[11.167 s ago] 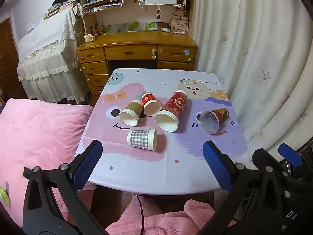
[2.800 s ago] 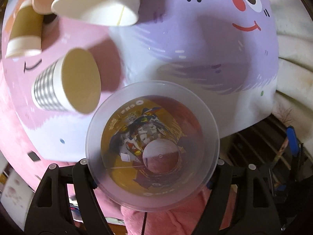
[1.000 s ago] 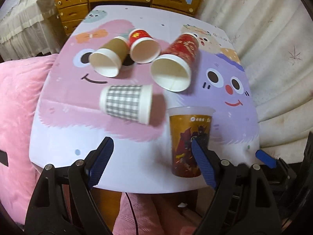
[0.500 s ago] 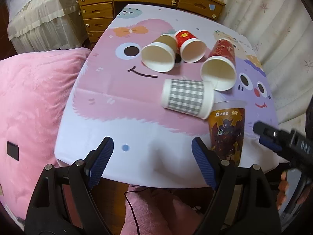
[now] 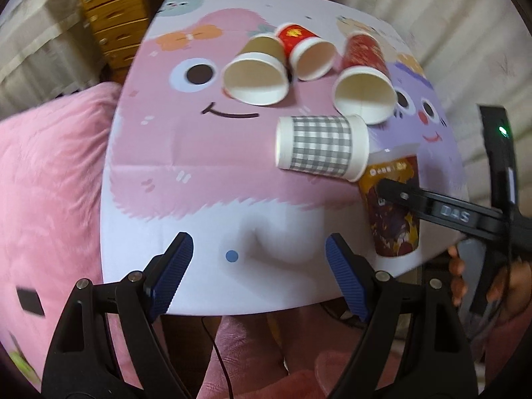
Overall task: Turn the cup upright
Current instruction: 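Grasp the upright red-and-gold cup with the right gripper while the left tool withdraws, then lift the cup with the right gripper and carry it toward the gingham cup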
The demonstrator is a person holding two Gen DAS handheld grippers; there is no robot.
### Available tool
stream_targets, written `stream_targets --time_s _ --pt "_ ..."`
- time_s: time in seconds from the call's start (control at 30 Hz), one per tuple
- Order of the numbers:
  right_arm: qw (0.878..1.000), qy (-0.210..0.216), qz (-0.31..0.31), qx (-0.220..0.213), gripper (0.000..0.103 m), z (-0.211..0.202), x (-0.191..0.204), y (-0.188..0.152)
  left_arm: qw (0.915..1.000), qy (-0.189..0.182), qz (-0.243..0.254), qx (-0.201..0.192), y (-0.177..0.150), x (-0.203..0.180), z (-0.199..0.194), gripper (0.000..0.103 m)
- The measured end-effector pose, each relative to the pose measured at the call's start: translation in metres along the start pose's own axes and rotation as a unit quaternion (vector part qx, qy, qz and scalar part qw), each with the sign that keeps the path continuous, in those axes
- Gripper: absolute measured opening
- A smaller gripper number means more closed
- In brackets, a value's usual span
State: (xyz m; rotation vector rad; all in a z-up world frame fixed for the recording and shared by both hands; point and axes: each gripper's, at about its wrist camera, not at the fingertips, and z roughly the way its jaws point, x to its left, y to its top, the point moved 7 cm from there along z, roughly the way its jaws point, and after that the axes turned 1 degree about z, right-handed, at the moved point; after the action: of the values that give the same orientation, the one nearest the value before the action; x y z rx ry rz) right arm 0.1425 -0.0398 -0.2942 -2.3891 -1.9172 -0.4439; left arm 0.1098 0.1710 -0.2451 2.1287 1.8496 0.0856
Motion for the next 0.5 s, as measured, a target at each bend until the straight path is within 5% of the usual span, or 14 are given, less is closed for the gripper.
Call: stream_targets --time_s 0.3,0.43,0.5 --pt "1.0 -0.011 0.01 -0.01 0.096 0.025 0.007 0.003 0.9978 0.005 0.065 0.01 0.005 -0.006 0.008 0.08" --pt "1.0 -0.009 0.006 -0.025 0.078 0.028 0.013 0.005 0.9966 0.012 0.08 0.017 0.006 -0.007 0.013 0.08" --pt "1.0 -0.01 0.011 -0.027 0.078 0.026 0.014 0.004 0.9962 0.014 0.085 0.015 0.008 -0.008 0.012 0.08"
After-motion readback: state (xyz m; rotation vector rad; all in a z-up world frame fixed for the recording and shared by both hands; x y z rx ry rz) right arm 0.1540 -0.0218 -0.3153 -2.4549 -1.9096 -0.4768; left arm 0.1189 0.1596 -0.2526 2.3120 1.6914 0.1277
